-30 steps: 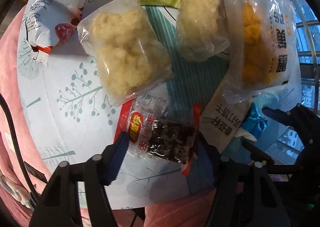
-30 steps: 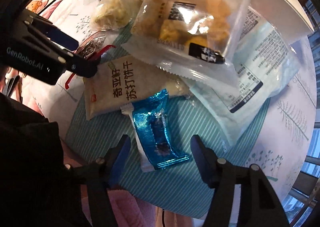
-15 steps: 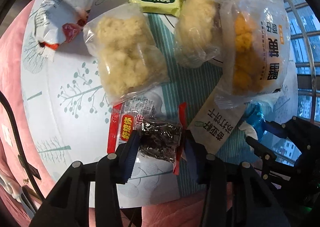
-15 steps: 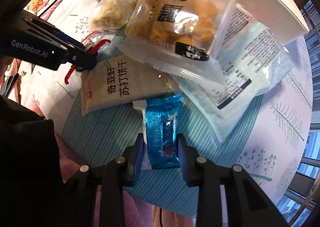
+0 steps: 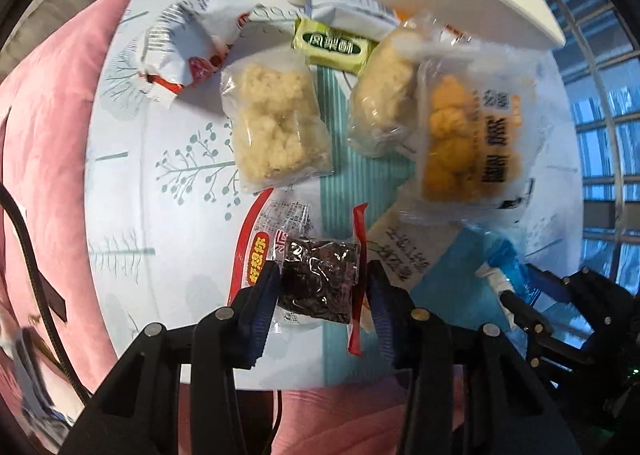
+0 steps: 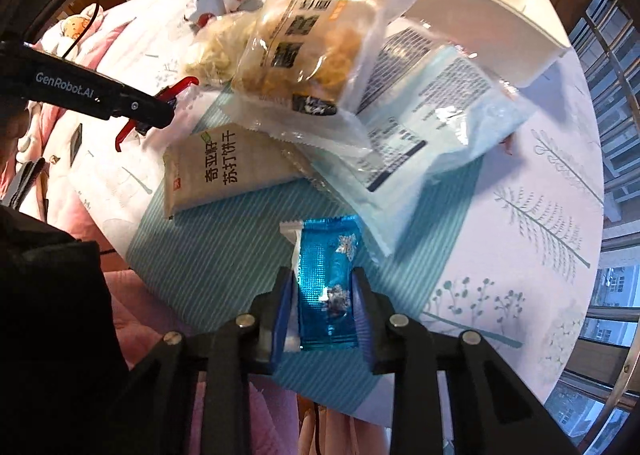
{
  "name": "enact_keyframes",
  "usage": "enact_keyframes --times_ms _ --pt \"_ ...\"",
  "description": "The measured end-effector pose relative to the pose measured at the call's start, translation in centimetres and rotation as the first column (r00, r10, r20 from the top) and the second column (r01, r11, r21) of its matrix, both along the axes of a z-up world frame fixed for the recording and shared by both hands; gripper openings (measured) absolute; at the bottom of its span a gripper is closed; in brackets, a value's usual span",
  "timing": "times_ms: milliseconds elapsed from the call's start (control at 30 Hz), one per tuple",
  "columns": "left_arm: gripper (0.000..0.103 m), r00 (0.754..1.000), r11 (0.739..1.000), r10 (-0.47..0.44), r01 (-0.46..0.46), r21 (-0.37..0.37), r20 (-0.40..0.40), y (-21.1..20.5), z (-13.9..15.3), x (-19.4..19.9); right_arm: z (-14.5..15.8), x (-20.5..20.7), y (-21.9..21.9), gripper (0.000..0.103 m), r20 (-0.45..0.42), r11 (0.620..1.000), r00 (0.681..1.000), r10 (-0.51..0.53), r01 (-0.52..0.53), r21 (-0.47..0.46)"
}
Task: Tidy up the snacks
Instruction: 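Carry both packets into the white tray and open both tools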
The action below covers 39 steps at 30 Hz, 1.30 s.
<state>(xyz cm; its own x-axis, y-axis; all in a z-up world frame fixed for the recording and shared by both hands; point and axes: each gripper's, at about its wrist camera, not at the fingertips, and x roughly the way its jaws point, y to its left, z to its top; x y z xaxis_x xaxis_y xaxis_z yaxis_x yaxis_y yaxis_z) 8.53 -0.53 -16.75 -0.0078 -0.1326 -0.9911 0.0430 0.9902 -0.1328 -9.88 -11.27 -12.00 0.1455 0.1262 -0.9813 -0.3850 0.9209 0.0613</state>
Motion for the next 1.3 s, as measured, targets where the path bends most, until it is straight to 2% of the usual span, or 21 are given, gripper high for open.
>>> enact_keyframes --times_ms 267,400,467,800,967,1167,1300 --pt "0.042 0.992 0.997 0.076 -0.074 -0.029 0.097 -0.3 7.2 -4.0 4.1 -0.6 -3.1 0.028 0.083 0.998 0.996 0.025 -0.029 0.051" --pt "0.043 0.986 0.995 0.096 -0.092 -0.039 0.139 -1.1 8.9 -3.4 5.7 -1.6 -4.1 0.028 0.125 0.996 0.992 0.023 -0.033 0.083" --pt "0.043 0.982 0.995 0.096 -0.090 -0.041 0.163 -1.7 10.7 -3.7 6.6 -1.1 -4.5 0.028 0.149 0.995 0.989 0.022 -0.036 0.089" --pt "0.043 0.973 0.997 0.069 -0.060 -0.046 0.219 -2.9 15.3 -1.0 11.6 1.2 -5.9 0.028 0.302 0.993 0.953 0.025 -0.057 0.100" --pt "0.043 0.960 0.998 0.039 -0.026 -0.050 0.277 -3.9 18.3 0.7 14.3 3.4 -6.6 0.028 0.363 0.989 0.932 0.010 -0.062 0.131" --pt "0.043 0.943 0.998 0.013 0.007 -0.059 0.333 -4.6 20.8 4.2 16.2 6.8 -6.6 0.028 0.418 0.988 0.908 -0.015 -0.051 0.146" --pt "0.043 0.939 0.999 -0.002 0.018 -0.043 0.344 -4.8 21.0 7.6 16.9 10.0 -6.6 0.028 0.446 0.986 0.893 -0.054 -0.022 0.165"
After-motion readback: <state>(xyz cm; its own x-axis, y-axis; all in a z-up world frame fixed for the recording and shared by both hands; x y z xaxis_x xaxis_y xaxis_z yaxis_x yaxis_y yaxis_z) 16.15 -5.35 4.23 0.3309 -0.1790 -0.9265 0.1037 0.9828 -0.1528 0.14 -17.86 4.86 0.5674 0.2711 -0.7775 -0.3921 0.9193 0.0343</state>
